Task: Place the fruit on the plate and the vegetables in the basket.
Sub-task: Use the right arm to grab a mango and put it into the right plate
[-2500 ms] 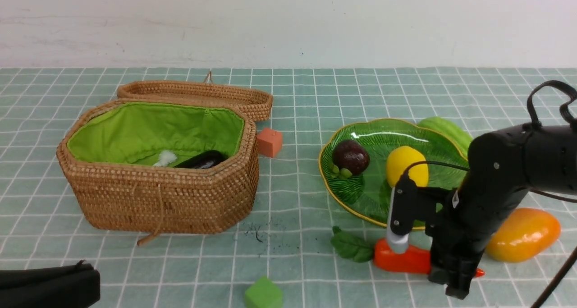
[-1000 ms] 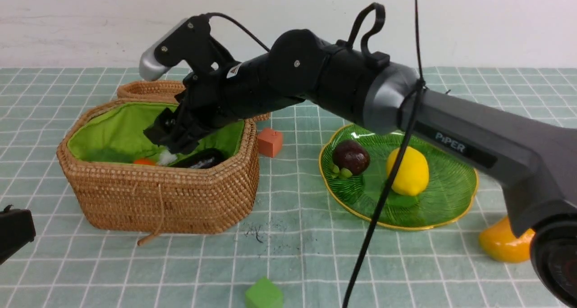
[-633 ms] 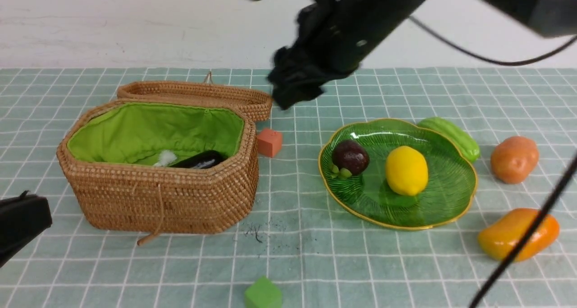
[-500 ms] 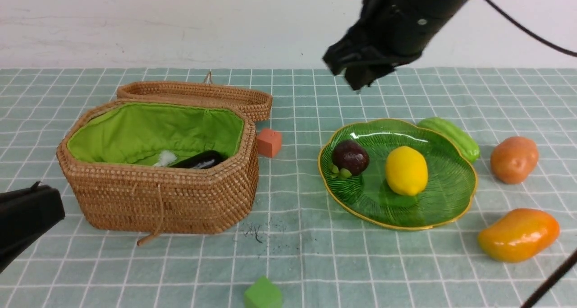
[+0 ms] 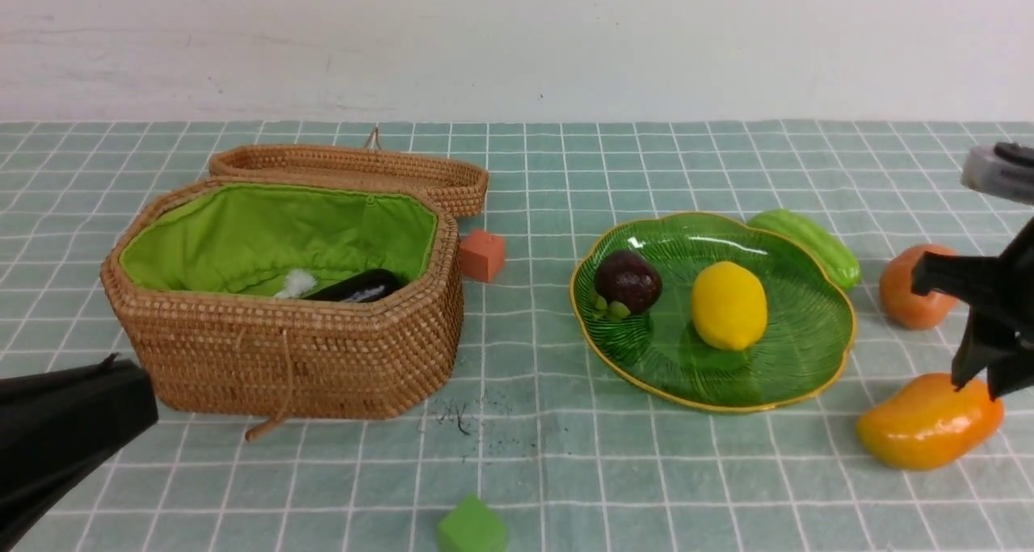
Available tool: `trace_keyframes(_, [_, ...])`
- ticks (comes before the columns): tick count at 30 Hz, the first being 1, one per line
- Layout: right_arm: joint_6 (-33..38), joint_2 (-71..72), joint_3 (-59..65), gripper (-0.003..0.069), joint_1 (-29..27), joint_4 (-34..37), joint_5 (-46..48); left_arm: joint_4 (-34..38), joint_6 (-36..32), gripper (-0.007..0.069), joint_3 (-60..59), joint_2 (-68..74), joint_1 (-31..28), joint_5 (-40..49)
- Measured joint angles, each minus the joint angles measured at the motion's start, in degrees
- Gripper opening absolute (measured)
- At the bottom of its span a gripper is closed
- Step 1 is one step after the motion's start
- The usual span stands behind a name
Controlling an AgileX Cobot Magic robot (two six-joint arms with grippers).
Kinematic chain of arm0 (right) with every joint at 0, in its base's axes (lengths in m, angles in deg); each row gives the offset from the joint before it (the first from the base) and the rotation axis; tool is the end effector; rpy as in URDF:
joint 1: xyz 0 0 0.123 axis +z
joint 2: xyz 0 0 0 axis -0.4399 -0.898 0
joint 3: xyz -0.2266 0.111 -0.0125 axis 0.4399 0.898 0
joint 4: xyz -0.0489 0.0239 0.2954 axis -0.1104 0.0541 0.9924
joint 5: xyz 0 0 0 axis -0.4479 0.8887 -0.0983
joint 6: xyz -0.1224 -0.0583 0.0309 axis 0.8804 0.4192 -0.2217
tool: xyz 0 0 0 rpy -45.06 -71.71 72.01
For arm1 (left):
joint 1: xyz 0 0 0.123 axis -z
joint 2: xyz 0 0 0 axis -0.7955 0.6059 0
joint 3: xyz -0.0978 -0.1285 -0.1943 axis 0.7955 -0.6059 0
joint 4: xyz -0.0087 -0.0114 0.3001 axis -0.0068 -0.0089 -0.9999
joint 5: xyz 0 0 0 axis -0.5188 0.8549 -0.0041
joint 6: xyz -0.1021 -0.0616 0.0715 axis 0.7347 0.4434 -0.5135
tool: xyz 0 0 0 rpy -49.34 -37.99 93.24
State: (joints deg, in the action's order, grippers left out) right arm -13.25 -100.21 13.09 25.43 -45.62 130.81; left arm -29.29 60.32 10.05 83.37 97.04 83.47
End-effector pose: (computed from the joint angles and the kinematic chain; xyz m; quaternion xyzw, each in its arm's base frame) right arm 0.3635 0.0109 0.1738 0.2087 0.9665 0.0821 0.1250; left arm 0.1550 -0.1408 0.3425 0.2093 0.7223 -0.2785 0.5974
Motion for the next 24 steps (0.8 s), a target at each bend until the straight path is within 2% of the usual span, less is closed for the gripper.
trace_keyframes(1, [-0.22,-0.80,0.65,0.0345,-1.18,1.10,-2.12,0.00,0.00,-0.0013,0.00,0.00,0.00,0.00])
trace_keyframes(4, [-1.64,-4.45,1.44,0.0574,-4.83,2.67,-5.99,0.09,-0.05,-0.0013,0.00,0.00,0.00,0.17])
trace_keyframes(5, [-2.12,-5.73,1.51,0.0621,-5.62,2.83,-6.96,0.09,-0.11,-0.0013,0.00,0.00,0.00,0.28])
trace_keyframes(7, [-2.68,-8.21,1.51,0.0666,-6.76,2.87,-8.62,0.14,-0.17,-0.0013,0.00,0.00,0.00,0.46])
trace_keyframes(18, [-2.63,-17.47,1.51,0.0649,-7.30,5.53,-17.05,0.14,-0.17,-0.0013,-0.05,0.00,0.00,0.79])
trace_keyframes(21, [-1.48,-18.37,1.43,0.0630,-7.30,5.66,-17.01,0.14,-0.17,-0.0013,-0.05,0.00,0.00,0.74])
trace_keyframes(24, [3.56,-18.49,1.43,0.0590,-7.30,6.02,-16.71,0.14,-0.17,-0.0013,-0.44,0.00,0.00,0.85])
